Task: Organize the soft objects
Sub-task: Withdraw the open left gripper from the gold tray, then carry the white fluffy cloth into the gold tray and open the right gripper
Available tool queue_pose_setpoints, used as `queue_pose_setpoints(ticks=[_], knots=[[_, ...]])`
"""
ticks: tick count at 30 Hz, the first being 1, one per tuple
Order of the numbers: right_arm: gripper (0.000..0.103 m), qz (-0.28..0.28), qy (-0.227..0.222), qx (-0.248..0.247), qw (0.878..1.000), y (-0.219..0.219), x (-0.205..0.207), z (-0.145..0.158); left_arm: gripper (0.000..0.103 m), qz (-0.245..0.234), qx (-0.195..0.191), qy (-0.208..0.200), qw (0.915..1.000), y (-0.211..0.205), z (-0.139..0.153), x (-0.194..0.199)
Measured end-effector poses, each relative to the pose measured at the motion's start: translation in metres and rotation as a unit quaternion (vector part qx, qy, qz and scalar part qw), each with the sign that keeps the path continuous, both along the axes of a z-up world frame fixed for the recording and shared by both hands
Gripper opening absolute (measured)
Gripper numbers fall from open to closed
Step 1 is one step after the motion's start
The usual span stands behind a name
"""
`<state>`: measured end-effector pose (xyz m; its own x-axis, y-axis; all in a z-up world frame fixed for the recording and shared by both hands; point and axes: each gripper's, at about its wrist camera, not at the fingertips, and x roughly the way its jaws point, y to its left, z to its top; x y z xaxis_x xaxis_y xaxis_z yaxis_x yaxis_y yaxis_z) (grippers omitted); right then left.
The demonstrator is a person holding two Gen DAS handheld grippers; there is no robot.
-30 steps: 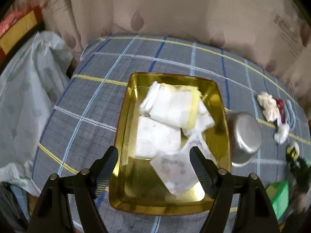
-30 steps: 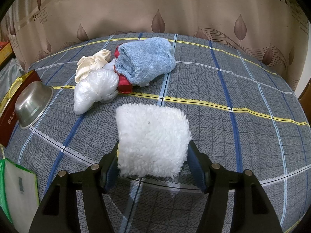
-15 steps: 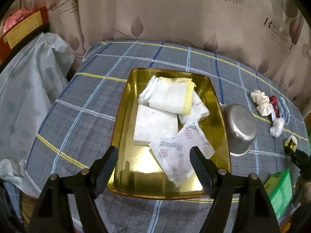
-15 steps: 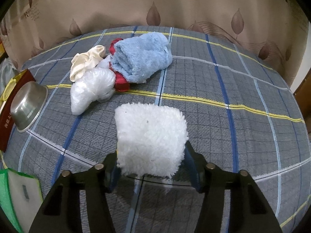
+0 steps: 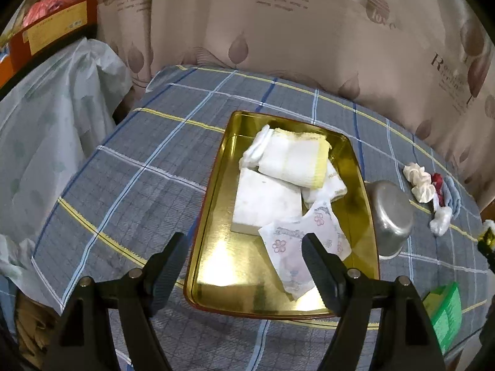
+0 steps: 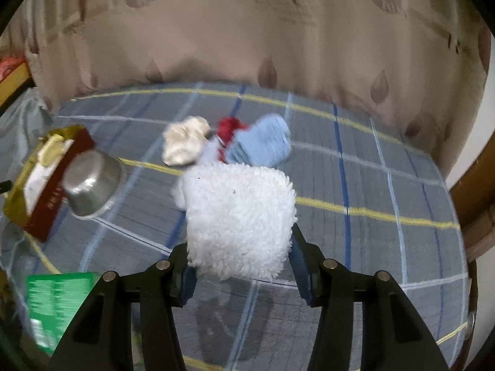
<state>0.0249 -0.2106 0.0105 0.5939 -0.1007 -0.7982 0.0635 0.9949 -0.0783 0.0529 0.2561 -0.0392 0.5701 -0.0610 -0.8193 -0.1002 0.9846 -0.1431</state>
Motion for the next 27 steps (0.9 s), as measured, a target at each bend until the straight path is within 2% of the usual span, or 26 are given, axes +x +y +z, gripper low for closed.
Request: queue_pose_setpoints(ticks=[5, 8, 10, 16, 20, 24, 27], knots=[[0.048, 0.037, -0.025, -0.004, 0.999, 0.032, -0.004, 0.038, 0.078, -0.007, -0.012, -0.003, 0.9999, 0.002, -0.001, -0.002], [0.048, 0.066, -0.033, 0.000, 0.997, 0.058, -0.003, 0.053, 0.078, -0.014, -0.026, -0.009, 0.9995, 0.003, 0.001, -0.003], [0.048, 0.091, -0.038, 0.004, 0.995, 0.077, -0.001, 0.058, 0.078, -0.008, -0.022, -0.011, 0.9997, 0.003, 0.004, -0.004], [0.048, 0.174, -0.017, 0.025, 0.984, 0.151, 0.016, 0.046, 0.078, 0.018, 0.009, -0.002, 0.9998, 0.013, 0.006, -0.004], [0.048, 0.218, -0.004, 0.044, 0.975, 0.199, 0.026, 0.035, 0.078, 0.032, 0.009, -0.001, 0.9994, 0.027, 0.009, -0.005], [0.048, 0.251, 0.010, 0.053, 0.966, 0.243, 0.038, 0.023, 0.078, 0.050, 0.031, 0.000, 0.9983, 0.037, 0.011, -0.006], [0.048, 0.272, 0.024, 0.055, 0.960, 0.274, 0.049, 0.012, 0.078, 0.059, 0.031, 0.003, 0.9978, 0.045, 0.012, -0.006]])
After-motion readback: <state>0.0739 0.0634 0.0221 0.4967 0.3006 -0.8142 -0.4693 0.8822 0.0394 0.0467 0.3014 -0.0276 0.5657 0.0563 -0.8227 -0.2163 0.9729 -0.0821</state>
